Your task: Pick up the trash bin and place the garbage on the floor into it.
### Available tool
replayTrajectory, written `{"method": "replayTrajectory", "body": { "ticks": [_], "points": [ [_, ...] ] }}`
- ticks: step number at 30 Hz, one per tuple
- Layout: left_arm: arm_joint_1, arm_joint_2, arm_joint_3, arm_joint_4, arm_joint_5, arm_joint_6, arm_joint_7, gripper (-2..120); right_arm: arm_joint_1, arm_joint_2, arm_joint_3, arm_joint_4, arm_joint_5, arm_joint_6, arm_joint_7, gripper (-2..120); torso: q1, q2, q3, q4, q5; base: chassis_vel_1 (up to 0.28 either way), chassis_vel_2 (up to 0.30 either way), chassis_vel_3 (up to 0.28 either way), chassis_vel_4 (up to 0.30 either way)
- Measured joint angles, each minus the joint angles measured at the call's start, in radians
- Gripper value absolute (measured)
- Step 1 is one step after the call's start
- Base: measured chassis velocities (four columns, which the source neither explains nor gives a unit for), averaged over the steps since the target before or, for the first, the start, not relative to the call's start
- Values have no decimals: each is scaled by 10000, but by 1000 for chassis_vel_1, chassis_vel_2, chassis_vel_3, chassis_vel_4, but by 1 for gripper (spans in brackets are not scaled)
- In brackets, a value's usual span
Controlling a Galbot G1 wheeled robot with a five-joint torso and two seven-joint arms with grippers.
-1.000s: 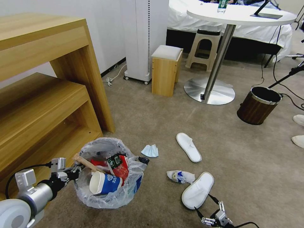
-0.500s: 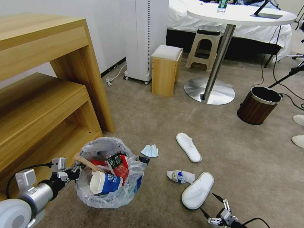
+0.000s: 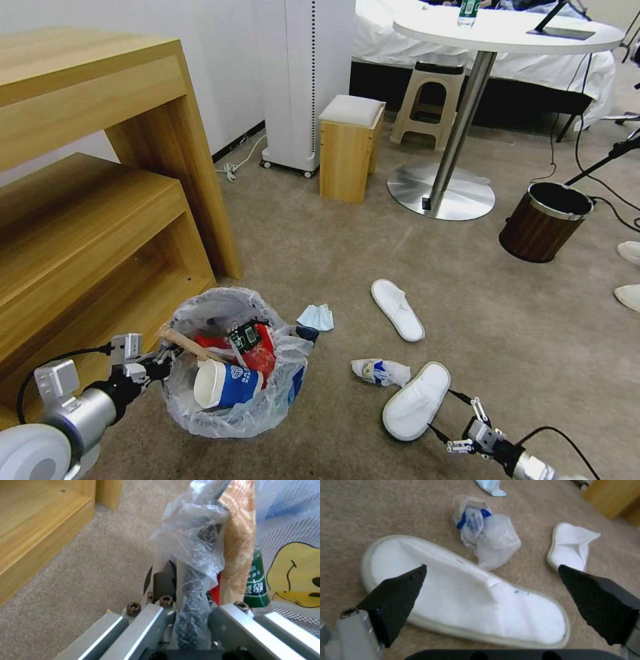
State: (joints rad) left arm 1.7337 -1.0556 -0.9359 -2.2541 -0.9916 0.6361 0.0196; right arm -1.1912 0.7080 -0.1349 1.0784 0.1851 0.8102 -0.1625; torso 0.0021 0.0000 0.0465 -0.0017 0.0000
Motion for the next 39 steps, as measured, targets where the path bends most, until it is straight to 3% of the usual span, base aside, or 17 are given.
{"method": "replayTrajectory", "body": {
  "ticks": [19,39],
  "points": [
    [-136,-239,-48,-99,0,20,6,0,2044,171,-1768,-1020,6,20,-673,96,0,0,0,0,0,0,0,0,0],
    [-236,-436,-58,-112,68,34,-14,0,2533,114,-2236,-1130,-513,37,-902,91,0,0,0,0,-1,0,0,0,0]
  ]
}}
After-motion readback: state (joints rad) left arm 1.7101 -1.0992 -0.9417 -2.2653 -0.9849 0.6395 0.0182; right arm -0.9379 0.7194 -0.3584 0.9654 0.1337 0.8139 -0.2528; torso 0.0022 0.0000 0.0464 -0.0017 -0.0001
